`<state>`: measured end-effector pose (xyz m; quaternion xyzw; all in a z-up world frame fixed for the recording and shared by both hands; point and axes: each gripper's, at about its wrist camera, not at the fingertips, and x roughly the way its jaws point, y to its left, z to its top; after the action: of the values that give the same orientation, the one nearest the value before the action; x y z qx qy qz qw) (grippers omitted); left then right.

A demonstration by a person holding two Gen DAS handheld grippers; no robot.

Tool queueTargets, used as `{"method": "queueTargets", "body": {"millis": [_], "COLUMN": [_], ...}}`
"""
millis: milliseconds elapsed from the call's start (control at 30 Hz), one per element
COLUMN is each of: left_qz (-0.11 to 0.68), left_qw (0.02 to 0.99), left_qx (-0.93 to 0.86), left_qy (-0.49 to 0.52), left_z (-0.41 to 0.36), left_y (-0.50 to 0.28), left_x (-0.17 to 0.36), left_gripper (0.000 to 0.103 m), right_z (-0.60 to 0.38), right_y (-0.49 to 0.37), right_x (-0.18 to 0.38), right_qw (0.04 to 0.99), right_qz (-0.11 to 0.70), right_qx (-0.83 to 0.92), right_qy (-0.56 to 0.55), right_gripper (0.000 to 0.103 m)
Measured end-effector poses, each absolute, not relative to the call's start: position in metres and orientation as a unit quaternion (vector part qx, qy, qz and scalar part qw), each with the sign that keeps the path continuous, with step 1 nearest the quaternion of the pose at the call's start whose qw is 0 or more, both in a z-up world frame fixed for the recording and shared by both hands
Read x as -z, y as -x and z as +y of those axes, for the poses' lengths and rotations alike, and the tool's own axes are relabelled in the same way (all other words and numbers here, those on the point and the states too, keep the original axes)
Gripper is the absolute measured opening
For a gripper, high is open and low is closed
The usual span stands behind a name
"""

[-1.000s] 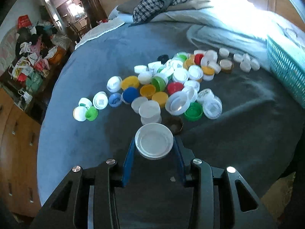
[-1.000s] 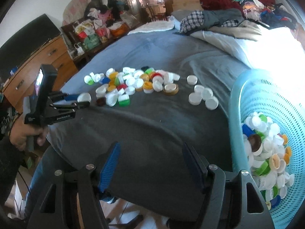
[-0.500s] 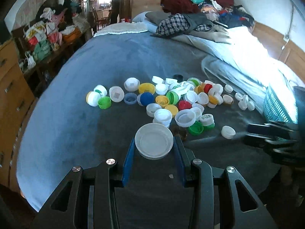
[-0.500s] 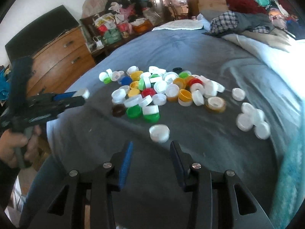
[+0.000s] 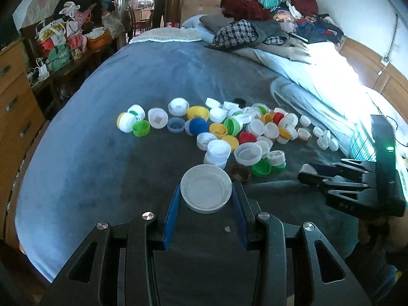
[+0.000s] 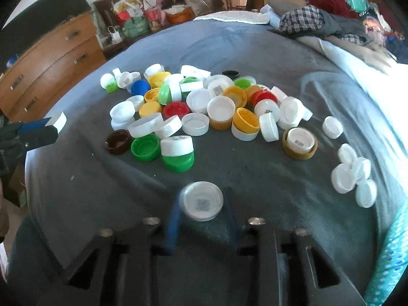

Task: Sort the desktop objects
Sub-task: 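Grasp a white cap with the left tool while the right tool grasps a white QR-printed cap, then carry both caps over the teal basket and open both tools to drop them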

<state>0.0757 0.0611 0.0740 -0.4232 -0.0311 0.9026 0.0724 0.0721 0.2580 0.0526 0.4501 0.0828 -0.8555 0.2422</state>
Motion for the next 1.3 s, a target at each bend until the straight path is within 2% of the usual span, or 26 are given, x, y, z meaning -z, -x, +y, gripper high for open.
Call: {"method": "queueTargets", "body": {"millis": [433,900,1300], "left_qz": [-0.015,0.019,0.064], "left_qw": [0.083,0.118,0.195], "left_qx": [-0.915,-0.92,-0.91], "left_qy": [0.394,0.374,0.36], "left_z": [0.103,0.169,0.266], "left_y": [-0.092,-0.085,-0.074], "left_x": [-0.12,-0.158,-0.184], "left_gripper": [0.034,0.034,0.034], "right_z": [0.314,0.377,0.448], "right_y": [-0.141,-0.163,-0.18], "right_x": [-0.172,-0.202,-0.225], "right_qw": [0.205,0.161,0.098], "right_qz": [0.058,0.022,-0.007], "right_qx": [0.908,0.924,0.94], "right_qy": [-0.36,-0.347,-0.327], "right_gripper": [0.032,0.032,0.032]}}
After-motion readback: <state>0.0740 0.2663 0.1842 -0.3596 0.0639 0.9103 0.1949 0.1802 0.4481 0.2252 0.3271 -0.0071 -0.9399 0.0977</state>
